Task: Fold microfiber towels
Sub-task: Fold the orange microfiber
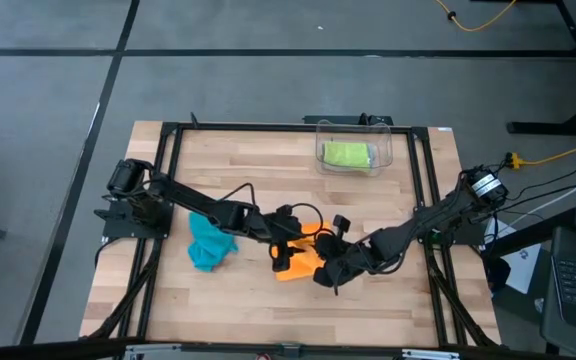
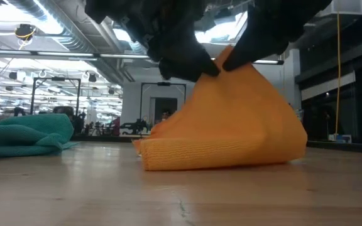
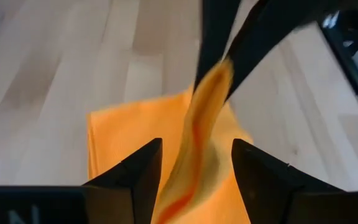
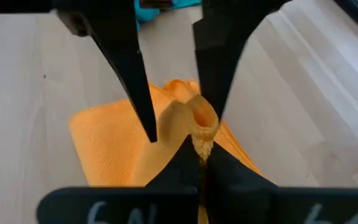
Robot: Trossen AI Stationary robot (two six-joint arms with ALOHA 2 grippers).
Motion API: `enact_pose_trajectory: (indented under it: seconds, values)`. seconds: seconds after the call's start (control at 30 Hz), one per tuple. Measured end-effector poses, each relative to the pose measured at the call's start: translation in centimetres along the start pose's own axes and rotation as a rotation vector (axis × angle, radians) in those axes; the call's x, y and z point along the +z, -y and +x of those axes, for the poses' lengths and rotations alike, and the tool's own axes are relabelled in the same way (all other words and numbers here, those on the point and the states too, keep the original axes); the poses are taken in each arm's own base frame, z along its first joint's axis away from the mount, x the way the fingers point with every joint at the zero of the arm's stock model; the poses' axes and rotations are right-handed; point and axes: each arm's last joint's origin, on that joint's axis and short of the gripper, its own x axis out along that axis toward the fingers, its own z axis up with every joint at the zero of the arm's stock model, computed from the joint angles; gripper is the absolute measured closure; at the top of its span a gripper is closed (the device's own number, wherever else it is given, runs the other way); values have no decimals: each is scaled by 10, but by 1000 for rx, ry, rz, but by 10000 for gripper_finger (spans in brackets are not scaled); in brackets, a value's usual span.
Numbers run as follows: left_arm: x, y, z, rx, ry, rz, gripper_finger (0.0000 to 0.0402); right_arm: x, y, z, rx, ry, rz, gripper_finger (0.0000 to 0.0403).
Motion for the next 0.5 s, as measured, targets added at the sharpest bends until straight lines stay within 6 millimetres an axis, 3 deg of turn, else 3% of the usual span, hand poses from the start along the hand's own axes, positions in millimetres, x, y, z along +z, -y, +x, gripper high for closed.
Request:
enact_pose_trajectory:
  seconds: [0.33,0.5]
  values:
    - [-31,3,23,-6,-183,-93,216,-3,-3,-4,-21,12,-13,401]
    - [-41,7,20,15,-278,-155,217,-7,0,-4,-47,-24,9,401]
